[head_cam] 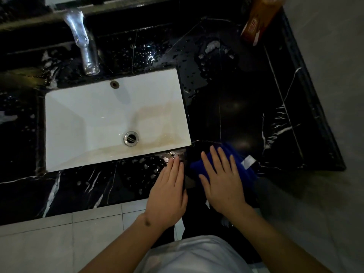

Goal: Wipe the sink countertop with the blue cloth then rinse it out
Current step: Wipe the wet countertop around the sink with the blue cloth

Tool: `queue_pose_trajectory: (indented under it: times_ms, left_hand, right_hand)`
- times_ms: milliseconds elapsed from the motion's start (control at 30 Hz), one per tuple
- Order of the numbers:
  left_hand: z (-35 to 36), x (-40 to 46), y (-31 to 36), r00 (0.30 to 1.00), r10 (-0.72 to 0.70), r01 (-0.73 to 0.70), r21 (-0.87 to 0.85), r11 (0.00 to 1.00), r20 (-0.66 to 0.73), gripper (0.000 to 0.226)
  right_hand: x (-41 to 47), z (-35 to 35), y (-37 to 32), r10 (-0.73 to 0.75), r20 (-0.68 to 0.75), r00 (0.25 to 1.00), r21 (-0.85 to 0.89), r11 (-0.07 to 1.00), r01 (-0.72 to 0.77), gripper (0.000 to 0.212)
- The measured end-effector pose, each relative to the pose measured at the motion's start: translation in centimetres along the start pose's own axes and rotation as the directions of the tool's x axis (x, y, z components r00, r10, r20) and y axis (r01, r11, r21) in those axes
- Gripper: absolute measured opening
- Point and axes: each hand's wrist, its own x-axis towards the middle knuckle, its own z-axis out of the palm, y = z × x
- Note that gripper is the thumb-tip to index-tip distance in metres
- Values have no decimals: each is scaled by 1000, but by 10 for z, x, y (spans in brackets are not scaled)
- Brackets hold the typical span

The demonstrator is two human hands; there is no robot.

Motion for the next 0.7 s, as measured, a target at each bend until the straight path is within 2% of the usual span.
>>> queue_pose_trajectory:
  times_ms: [133, 333, 567, 633, 700]
  left_hand:
    - [-11, 5, 1, 999, -25, 25, -7, 1000, -22, 66]
    - [-24, 24, 1, 998, -20, 21, 15, 1000, -61, 58]
    - [-22, 23, 1, 996, -6, 9, 31, 999, -89, 58]
    - [-19, 21, -1, 996, 5, -3, 24, 1000, -85, 59]
    - [-19, 18, -3, 998, 13, -13, -4, 1000, -68, 61]
  right_hand:
    - [29, -12, 14, -4, 21, 1000, 18, 1000, 4, 67]
    - [110, -33, 40, 127, -72, 989, 1, 992, -128, 68]
    - [157, -37, 21, 211, -136, 968, 71, 977, -203, 65]
    - [142, -34, 12, 169, -166, 972, 82, 984, -157, 64]
    - [108, -26, 0, 73, -108, 991, 70, 995, -66, 65]
